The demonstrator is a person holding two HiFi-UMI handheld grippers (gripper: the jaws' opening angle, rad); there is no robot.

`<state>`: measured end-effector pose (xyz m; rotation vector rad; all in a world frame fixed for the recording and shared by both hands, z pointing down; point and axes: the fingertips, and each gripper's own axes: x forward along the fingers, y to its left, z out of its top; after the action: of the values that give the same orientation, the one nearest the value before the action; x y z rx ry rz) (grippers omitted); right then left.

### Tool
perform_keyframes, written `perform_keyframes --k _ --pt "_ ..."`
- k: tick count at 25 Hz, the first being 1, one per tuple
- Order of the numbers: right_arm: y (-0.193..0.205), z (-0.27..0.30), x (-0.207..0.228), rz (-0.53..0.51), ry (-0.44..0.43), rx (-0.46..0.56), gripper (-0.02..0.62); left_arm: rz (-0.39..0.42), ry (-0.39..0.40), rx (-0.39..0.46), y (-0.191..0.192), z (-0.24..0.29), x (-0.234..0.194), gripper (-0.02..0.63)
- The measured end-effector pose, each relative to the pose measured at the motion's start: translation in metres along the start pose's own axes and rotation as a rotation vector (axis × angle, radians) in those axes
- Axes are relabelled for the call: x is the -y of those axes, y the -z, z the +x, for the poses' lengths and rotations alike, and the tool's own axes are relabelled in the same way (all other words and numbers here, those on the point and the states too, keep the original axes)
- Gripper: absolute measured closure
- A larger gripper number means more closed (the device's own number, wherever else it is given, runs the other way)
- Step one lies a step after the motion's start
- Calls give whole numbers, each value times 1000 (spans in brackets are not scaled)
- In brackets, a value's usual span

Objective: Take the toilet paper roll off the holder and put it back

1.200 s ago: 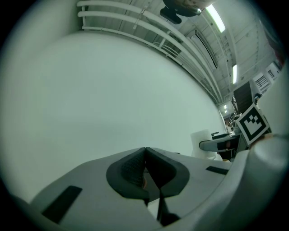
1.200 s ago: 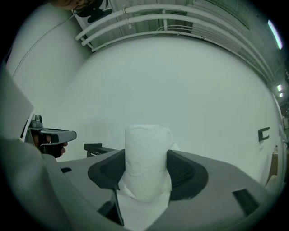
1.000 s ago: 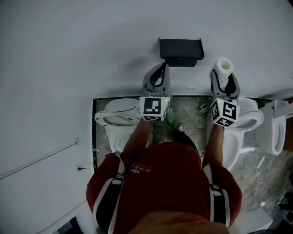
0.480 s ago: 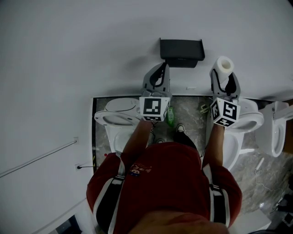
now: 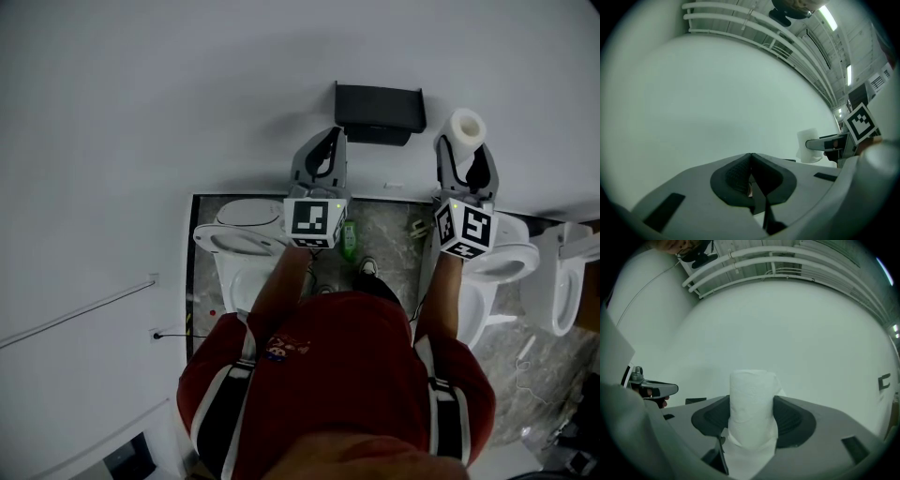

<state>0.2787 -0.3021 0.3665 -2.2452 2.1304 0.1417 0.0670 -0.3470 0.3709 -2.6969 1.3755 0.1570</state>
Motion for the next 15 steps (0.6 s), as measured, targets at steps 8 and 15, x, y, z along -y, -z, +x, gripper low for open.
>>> perform_keyframes --k 8,15 --pt "-21 25 -9 -3 -57 56 304 12 -54 12 -5 0 -12 588" --pt "-39 46 -34 -2 -134 94 304 34 -129 31 -17 -9 -35 588"
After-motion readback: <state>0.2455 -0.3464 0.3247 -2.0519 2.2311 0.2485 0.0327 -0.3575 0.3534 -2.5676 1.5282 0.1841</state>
